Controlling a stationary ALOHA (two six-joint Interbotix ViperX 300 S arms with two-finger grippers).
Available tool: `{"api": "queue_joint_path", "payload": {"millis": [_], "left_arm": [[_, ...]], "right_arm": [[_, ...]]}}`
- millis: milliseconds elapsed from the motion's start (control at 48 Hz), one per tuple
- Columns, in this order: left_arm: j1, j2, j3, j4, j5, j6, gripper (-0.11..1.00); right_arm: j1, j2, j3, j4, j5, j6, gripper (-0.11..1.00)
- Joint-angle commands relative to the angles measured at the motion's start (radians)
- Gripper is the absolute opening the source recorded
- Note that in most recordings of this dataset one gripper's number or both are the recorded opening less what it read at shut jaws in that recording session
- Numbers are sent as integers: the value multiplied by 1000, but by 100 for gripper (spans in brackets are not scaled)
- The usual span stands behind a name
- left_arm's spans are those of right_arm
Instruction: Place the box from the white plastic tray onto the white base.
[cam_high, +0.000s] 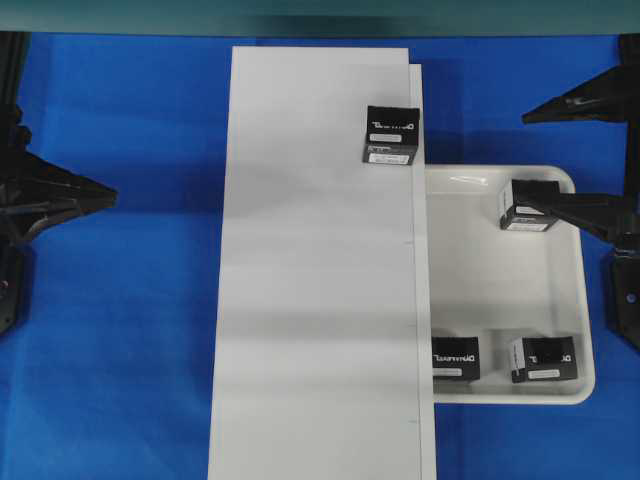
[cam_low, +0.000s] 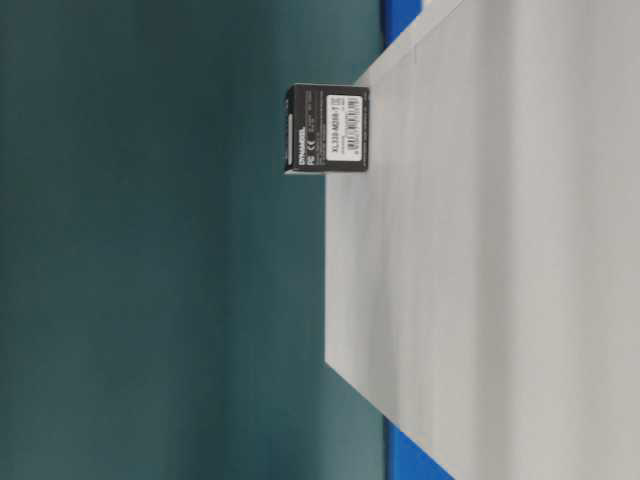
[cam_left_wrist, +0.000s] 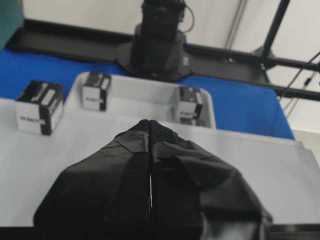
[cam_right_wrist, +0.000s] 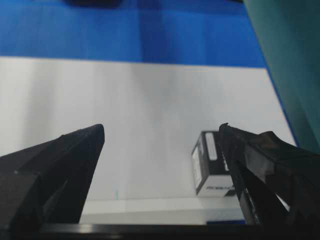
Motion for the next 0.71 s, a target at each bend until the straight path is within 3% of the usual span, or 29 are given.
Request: {"api": "queue_joint_path", "payload": {"millis": [0, 354, 688], "left_arm": [[2, 5, -18, 2, -5, -2, -7], [2, 12, -17, 2, -2, 9, -7], [2, 32, -18, 5, 0, 11, -7]], "right_arm": [[3, -2, -3, 3, -28, -2, 98], [6, -34, 0, 3, -43, 2, 98], [-11, -183, 77, 18, -74, 18, 98]]}}
